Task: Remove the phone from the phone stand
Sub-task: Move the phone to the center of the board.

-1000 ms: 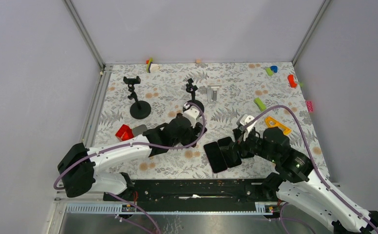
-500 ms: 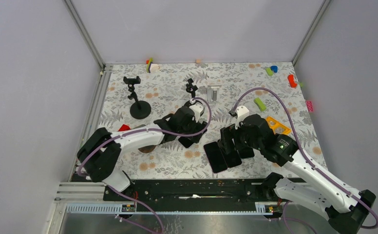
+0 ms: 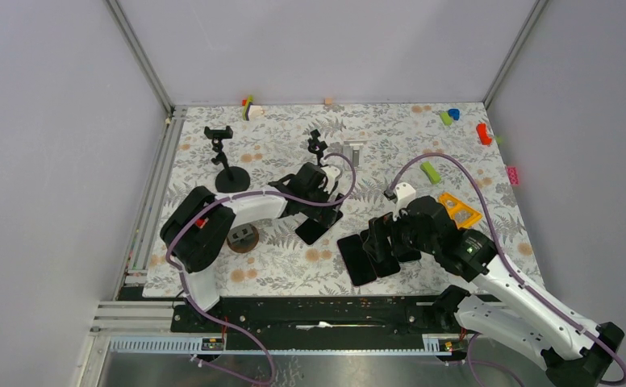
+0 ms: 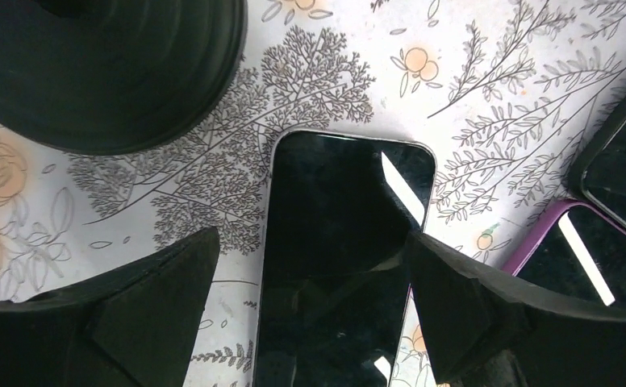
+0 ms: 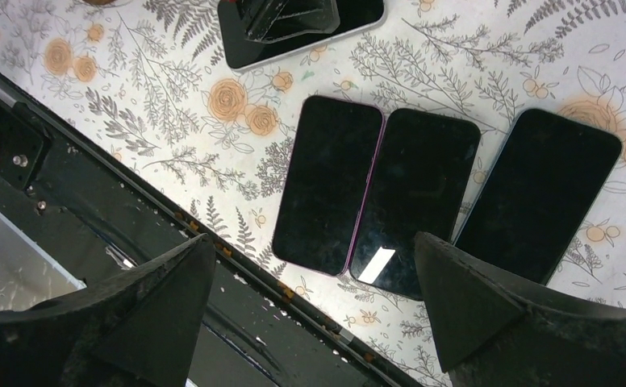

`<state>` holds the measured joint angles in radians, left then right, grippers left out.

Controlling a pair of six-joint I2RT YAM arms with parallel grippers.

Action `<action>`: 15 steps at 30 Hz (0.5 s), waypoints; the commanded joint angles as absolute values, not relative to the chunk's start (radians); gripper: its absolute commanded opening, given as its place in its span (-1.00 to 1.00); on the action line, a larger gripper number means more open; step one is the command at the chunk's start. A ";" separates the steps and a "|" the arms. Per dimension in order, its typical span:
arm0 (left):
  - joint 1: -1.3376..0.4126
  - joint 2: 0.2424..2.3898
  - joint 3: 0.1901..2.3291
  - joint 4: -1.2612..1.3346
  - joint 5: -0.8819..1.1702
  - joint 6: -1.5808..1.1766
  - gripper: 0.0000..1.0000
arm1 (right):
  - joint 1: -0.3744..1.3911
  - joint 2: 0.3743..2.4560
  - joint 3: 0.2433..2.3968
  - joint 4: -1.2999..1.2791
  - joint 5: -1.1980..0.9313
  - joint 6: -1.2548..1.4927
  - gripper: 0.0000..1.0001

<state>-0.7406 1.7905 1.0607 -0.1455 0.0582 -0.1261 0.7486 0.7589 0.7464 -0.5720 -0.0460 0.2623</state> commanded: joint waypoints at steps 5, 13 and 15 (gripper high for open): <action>-0.741 1.859 1.146 -0.183 0.146 -0.109 0.92 | 0.742 0.741 0.724 -0.571 -0.052 0.266 0.97; -0.765 1.873 1.145 -0.226 0.105 -0.101 0.95 | 0.742 0.742 0.714 -0.565 -0.049 0.258 0.97; -0.785 1.885 1.155 -0.255 0.061 -0.093 0.95 | 0.741 0.742 0.714 -0.565 -0.049 0.257 0.97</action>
<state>-0.7517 1.8507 1.1202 -0.1928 0.1066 -0.1108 0.7486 0.7506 0.7193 -0.5747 -0.0460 0.2623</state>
